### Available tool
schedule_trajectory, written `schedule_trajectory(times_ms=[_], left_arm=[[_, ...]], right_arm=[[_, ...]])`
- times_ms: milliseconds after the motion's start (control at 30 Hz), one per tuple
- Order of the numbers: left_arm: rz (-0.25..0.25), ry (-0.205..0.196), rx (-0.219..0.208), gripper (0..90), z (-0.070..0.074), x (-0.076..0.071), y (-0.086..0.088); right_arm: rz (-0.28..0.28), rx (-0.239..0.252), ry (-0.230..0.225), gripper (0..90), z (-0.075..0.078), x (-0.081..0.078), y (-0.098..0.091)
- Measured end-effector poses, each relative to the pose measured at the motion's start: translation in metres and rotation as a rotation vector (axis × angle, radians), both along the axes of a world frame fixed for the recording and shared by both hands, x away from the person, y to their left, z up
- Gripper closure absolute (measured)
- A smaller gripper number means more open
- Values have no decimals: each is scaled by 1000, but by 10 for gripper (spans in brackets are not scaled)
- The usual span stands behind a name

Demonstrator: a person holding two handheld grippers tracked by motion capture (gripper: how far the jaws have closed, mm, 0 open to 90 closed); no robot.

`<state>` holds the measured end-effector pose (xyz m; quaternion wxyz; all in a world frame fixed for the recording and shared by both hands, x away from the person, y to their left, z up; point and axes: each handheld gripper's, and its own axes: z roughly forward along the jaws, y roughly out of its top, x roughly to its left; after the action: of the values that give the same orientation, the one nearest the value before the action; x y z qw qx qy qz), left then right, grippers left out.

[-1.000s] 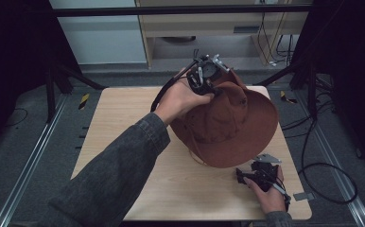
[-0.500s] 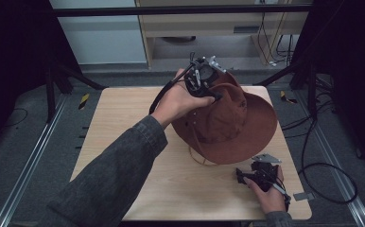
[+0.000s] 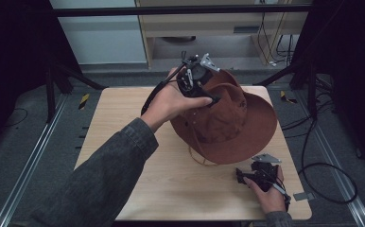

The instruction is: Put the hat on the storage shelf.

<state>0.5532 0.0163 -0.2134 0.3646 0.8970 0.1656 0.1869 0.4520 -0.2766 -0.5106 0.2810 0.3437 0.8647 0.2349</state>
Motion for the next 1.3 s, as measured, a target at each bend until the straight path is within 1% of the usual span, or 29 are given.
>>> schedule_trajectory(times_ms=[133, 233, 300, 367, 400, 467, 533, 567, 600, 633, 667, 733, 767, 800, 833, 867, 900, 933, 967, 1000, 1033, 1067, 1100, 1133, 1167, 1200, 1233, 1300], left_arm=[[1, -7, -6, 216, 3, -5, 7], [5, -16, -19, 162, 2, -12, 15], [8, -19, -27, 138, 0, -14, 20], [9, -20, -26, 119, -1, -15, 23], [14, -25, -34, 112, -1, -16, 28], [17, -16, -55, 102, -1, -17, 35], [20, -14, -63, 91, 1, -17, 41], [20, -14, -63, 89, 1, -17, 41], [24, -18, -73, 88, 3, -19, 49], [24, -18, -73, 83, 3, -19, 49], [28, -22, -79, 75, 3, -21, 56], [33, -10, -98, 71, 3, -23, 65], [32, -8, -99, 70, 3, -24, 70], [32, -8, -99, 69, 3, -24, 70], [42, -3, -98, 69, 4, -25, 78], [44, -7, -86, 69, 4, -26, 82], [44, -7, -86, 68, 4, -26, 82], [48, -11, -93, 68, 5, -26, 87], [60, -6, -103, 69, 4, -26, 94], [65, -11, -103, 68, 4, -26, 98], [65, -11, -103, 69, 4, -26, 98], [73, -13, -122, 68, 2, -28, 105], [73, -13, -122, 69, 2, -28, 105], [79, -8, -136, 69, -1, -30, 111], [79, -8, -136, 69, -1, -30, 111], [86, -5, -129, 69, -2, -30, 116], [93, -19, -133, 68, -2, -32, 119], [97, -19, -142, 68, -3, -33, 124]], right_arm=[[0, 0, 0, 5, 0, 0, 0], [0, 0, 0, 5, 0, 0, 0], [0, -1, 0, 5, 0, 0, 0], [0, -1, 0, 5, 0, 0, 0], [0, -1, 0, 5, 0, 0, 0], [0, -1, 1, 5, 0, 0, 0], [0, -1, 0, 5, 0, 0, 0], [0, -1, 0, 5, 0, 0, 0], [-1, -1, 0, 5, 0, 0, 0], [0, -1, 0, 5, 0, 0, 0], [0, -1, 0, 5, 0, 0, 0], [4, -8, -7, 5, 0, 1, -1], [10, -11, -7, 4, 1, 1, -1], [6, -10, -7, 4, 1, 1, -1], [7, -11, -7, 4, 1, 1, -1], [8, -11, -7, 4, 1, 1, -1], [8, -11, -7, 4, 1, 1, -1], [8, -11, -7, 5, 1, 1, -1], [7, -11, -7, 4, 1, 1, -1], [7, -11, -7, 4, 1, 1, -1], [7, -11, -7, 4, 1, 1, -1], [7, -11, -7, 5, 1, 1, -1], [8, -11, -7, 5, 1, 1, -1], [14, -5, -4, 5, 1, 1, -1], [9, -9, -7, 5, 1, 0, -1], [9, -10, -7, 4, 1, 0, -1], [15, -6, -6, 5, 1, 1, -1], [10, -9, -5, 4, 1, 0, -1]])
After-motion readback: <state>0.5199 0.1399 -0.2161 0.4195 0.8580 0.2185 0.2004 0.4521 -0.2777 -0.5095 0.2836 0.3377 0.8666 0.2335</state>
